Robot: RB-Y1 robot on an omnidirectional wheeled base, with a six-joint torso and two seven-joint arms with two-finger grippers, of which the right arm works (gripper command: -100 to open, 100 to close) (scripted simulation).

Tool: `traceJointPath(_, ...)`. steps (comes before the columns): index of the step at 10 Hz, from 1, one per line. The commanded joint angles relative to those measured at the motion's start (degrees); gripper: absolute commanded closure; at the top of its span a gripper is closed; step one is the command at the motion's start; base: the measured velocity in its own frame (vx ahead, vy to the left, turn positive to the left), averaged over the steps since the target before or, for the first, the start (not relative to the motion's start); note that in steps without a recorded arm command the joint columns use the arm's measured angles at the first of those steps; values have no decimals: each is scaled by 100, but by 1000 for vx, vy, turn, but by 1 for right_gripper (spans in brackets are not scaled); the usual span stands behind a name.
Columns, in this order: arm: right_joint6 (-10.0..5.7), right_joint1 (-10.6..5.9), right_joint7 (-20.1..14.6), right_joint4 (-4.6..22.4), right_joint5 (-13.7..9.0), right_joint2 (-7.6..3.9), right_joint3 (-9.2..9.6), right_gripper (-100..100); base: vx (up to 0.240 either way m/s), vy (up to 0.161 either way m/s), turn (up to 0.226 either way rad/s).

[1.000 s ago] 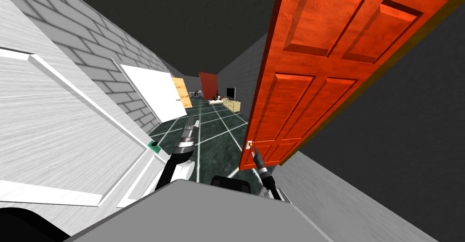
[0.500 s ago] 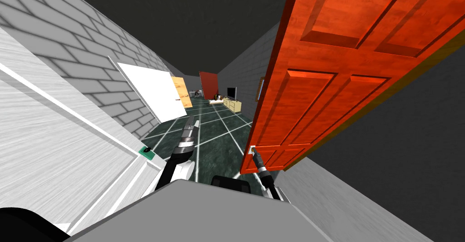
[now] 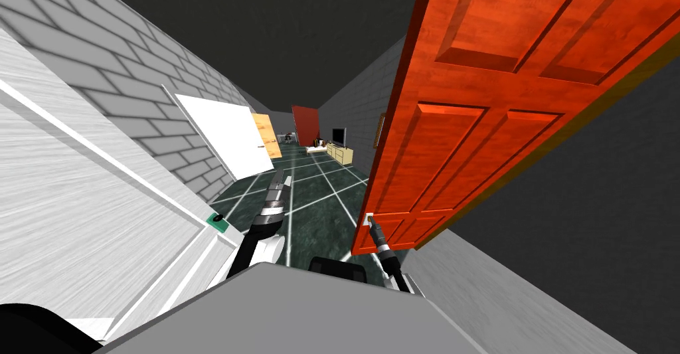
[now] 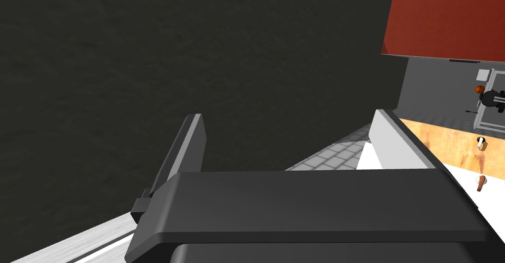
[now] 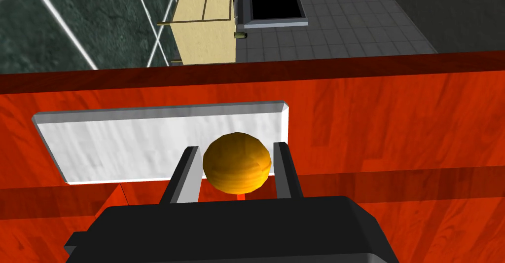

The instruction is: Push the door open

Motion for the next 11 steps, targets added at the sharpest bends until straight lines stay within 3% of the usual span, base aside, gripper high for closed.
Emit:
traceJointPath(1,17,-25,42,26,-41,17,-75,100,89,44,-37)
traceJointPath(9,131,-193,328,200,-320,128,-578,100,193,74,-43)
traceJointPath(11,131,-193,328,200,-320,128,-578,100,88,27,-14)
